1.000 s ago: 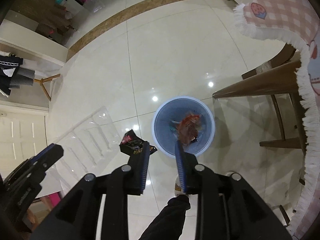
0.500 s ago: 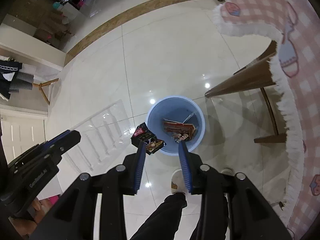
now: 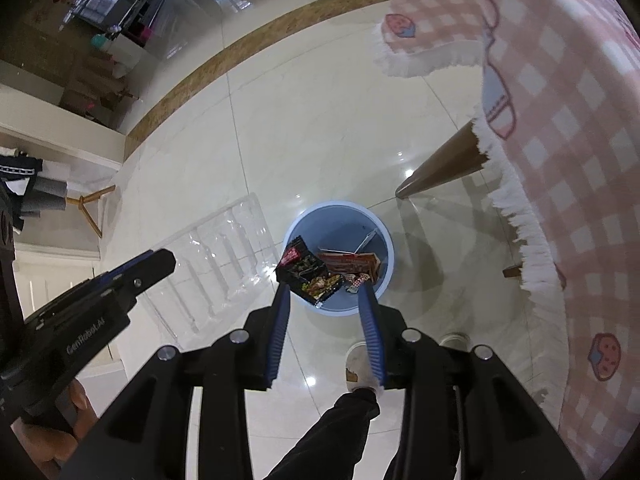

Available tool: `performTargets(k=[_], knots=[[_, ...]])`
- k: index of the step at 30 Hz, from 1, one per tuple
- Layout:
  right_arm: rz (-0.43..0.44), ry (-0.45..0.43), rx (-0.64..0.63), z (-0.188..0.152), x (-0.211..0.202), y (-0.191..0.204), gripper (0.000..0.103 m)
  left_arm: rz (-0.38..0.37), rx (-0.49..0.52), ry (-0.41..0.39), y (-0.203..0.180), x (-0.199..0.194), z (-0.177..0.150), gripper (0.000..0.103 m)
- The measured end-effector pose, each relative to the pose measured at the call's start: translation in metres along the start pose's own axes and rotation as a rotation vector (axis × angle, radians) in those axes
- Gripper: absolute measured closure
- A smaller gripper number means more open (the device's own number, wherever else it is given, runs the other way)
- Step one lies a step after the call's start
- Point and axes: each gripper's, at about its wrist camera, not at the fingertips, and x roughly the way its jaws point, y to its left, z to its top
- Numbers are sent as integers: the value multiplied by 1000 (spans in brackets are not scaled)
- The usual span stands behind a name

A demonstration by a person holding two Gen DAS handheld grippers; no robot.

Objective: Collect trash
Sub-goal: 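Open the right tool over the bin while the left tool releases the tray, then return both open tools to the table trash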

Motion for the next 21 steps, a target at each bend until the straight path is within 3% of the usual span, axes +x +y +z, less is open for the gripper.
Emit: performTargets(k=[2,3,4,16,21], knots=[[5,-3,5,-1,-2,-2,68,-23,-22,4,-1,-1,3,75],[7,-3,6,-2,-3,-4,68,-20,-29,8,-1,0,4,43],[10,-2,9,-3,-4,-5,68,-10,-40,9,-2,-1,5,27],[39,-36,15,-4,-25,-18,68,-13,-16,-13,-27,-19,2,27],[79,-96,21,0,-58,-25,68,-22,4,-85,-49,-53,5,27]])
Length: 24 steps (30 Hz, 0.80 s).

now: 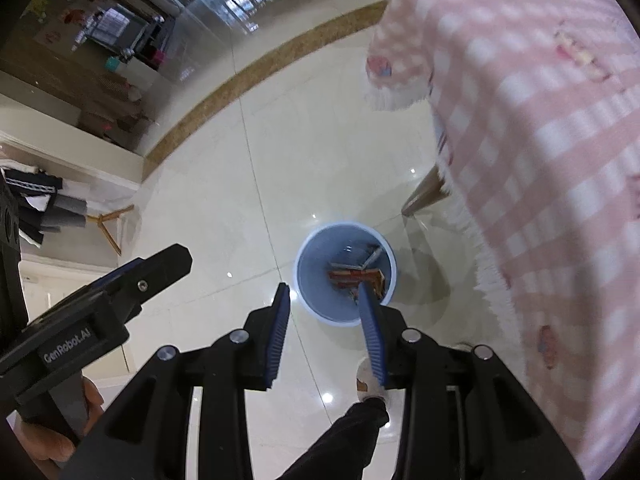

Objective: Collect trash
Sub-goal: 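Return both open tools to the table trash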

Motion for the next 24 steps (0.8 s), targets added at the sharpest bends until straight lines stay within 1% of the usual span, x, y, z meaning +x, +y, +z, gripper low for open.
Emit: performTargets(k=[1,2,4,6,8,10,11,13,14,17,18,19,20,21,22,23,24], knots=[[16,-23,4,2,-11,-1,68,2,4,-23,-4,-8,2,27],[30,-46,8,5,-23,-3,68,-6,13,-58,-12,-20,4,27],[52,-95,13,7,-45,-10,68,-27,26,-98,-26,-37,9,27],[58,-162,24,9,-75,-20,68,-51,61,-132,-50,-54,15,27],[46,-234,47,9,-107,-38,68,-71,109,-154,-77,-64,19,27],[26,-291,81,7,-133,-61,68,-107,169,-169,-114,-72,22,27],[12,-312,100,5,-144,-72,68,-124,193,-170,-129,-73,22,27],[-33,-374,172,-4,-174,-110,68,-159,247,-171,-165,-75,21,27],[-47,-388,195,-6,-182,-123,68,-190,291,-165,-192,-74,18,27],[-111,-441,313,-27,-214,-182,68,-237,385,-133,-249,-68,8,27],[-139,-460,369,-37,-227,-207,67,-260,419,-121,-271,-65,3,27],[-160,-473,407,-45,-234,-223,65,-274,441,-115,-285,-63,-1,27],[-176,-486,441,-52,-241,-238,60,-289,478,-102,-307,-60,-6,27],[-197,-505,493,-64,-250,-258,57,-302,508,-88,-324,-57,-11,27],[-211,-523,544,-77,-257,-276,52,-313,536,-76,-342,-54,-16,27],[-218,-535,579,-85,-261,-289,47,-317,556,-69,-353,-52,-20,27],[-218,-547,638,-97,-265,-306,45,-320,580,-61,-365,-50,-26,27]])
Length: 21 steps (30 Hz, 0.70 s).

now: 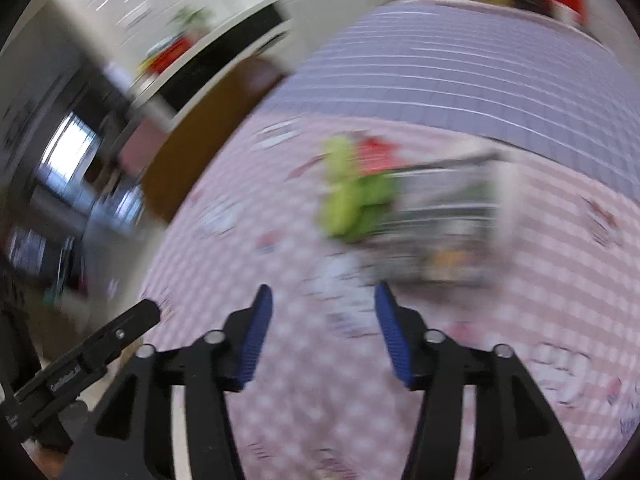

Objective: Collect trash
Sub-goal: 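Return both open tools to the table trash, then grasp the white paper bag with the right tool while the left tool grasps the green plush leaf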

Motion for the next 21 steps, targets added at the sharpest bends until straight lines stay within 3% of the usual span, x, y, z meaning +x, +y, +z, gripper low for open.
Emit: performTargets(k=[3,7,11,16,19,21], knots=[[27,41,148,-6,7,-44,44,-6,48,31,-28,20,5,27],[141,94,308,-15,25,-73,44,8,69,67,-43,36,6,27],[197,53,360,-5,36,-81,44,30,72,91,-50,47,10,27],[207,16,469,11,44,-105,44,38,85,101,-58,57,17,27],[217,-39,469,24,38,-113,44,37,96,111,-67,65,20,27],[226,-60,443,33,34,-115,57,28,99,115,-72,70,23,27]])
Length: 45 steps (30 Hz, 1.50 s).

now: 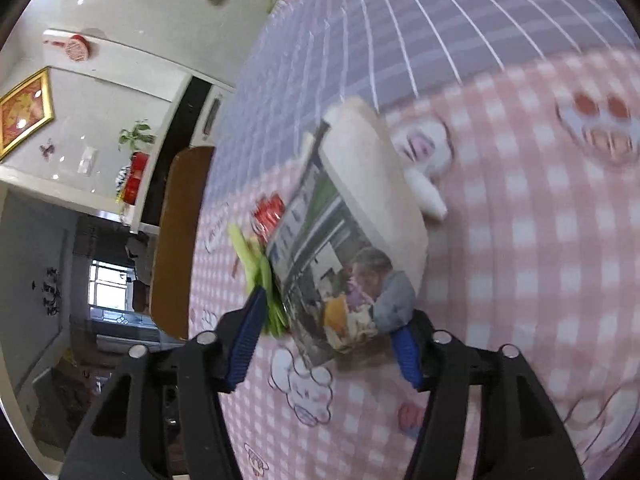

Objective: Collect trash
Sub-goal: 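Grasp the white paper bag with the right tool while the left tool grasps the green plush leaf, then carry the paper bag and plush leaf with both tools over the bin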

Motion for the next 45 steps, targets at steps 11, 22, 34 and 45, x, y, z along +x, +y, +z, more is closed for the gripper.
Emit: performTargets(k=[11,22,34,45], knots=[[-24,-83,-292,32,-28,42,95,-62,47,30,-44,43,29,27],[-47,-73,-356,37,-23,45,95,-45,44,81,-49,84,47,66],[-34,-92,-476,28,-38,90,95,-203,0,-35,-31,22,36,92],[78,-15,-634,-43,-30,173,95,-223,-164,-161,71,-73,-12,92]])
